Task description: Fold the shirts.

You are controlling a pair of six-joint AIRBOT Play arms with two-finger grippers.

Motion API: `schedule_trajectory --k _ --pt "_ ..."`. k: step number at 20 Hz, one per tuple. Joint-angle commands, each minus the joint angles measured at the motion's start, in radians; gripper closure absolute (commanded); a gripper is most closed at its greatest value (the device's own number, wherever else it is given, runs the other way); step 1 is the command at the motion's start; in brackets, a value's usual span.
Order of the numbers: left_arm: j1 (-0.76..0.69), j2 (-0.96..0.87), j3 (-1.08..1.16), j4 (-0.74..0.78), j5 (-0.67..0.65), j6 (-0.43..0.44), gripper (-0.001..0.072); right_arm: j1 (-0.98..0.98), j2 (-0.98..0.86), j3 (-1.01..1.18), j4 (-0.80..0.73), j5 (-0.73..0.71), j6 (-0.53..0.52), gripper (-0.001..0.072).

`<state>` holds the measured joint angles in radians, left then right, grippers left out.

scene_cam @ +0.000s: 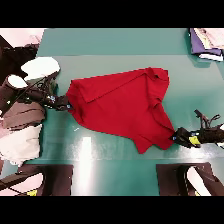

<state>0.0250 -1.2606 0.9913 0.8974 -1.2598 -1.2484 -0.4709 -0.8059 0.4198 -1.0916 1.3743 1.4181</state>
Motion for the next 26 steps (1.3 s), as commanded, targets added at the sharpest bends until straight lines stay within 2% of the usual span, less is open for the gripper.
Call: schedule_trajectory --k 1,5,8,9,11,12,16,18,22,26 --pt "0.0 0.001 0.001 0.0 -0.004 0.0 0.0685 -0.065 -0.012 0.047 -0.067 0.069 -0.006 0.035" --pt "0.0 0.001 0.001 0.0 -0.007 0.0 0.0685 -0.018 -0.138 0.016 -0.076 0.009 -0.013 0.035" --pt "0.0 0.0 0.001 0.0 -0.007 0.0 0.0685 0.078 -0.199 0.012 -0.01 -0.078 -0.013 0.035" --pt "0.0 0.001 0.001 0.0 -0.008 0.0 0.0685 0.103 -0.207 0.014 -0.002 -0.098 -0.013 0.0416" --pt "0.0 0.001 0.001 0.001 -0.023 0.005 0.0685 0.143 -0.214 0.037 -0.012 -0.094 -0.014 0.0644" --pt "0.0 0.001 0.009 0.001 -0.047 0.021 0.0685 0.154 -0.206 0.058 -0.011 -0.083 -0.013 0.0695" --pt "0.024 0.016 0.188 0.004 -0.211 0.026 0.0685 0.185 -0.091 0.255 0.034 -0.062 0.018 0.0697" --pt "0.051 0.048 0.344 0.001 -0.242 0.015 0.0685 0.187 -0.03 0.399 0.053 -0.098 0.047 0.0697" --pt "0.094 0.1 0.755 0.002 -0.225 -0.047 0.0685 0.187 0.022 0.752 0.051 -0.208 0.073 0.0697" --pt "0.094 0.137 1.128 0.002 -0.12 -0.065 0.0685 0.187 0.021 1.118 0.04 -0.274 0.073 0.0697"
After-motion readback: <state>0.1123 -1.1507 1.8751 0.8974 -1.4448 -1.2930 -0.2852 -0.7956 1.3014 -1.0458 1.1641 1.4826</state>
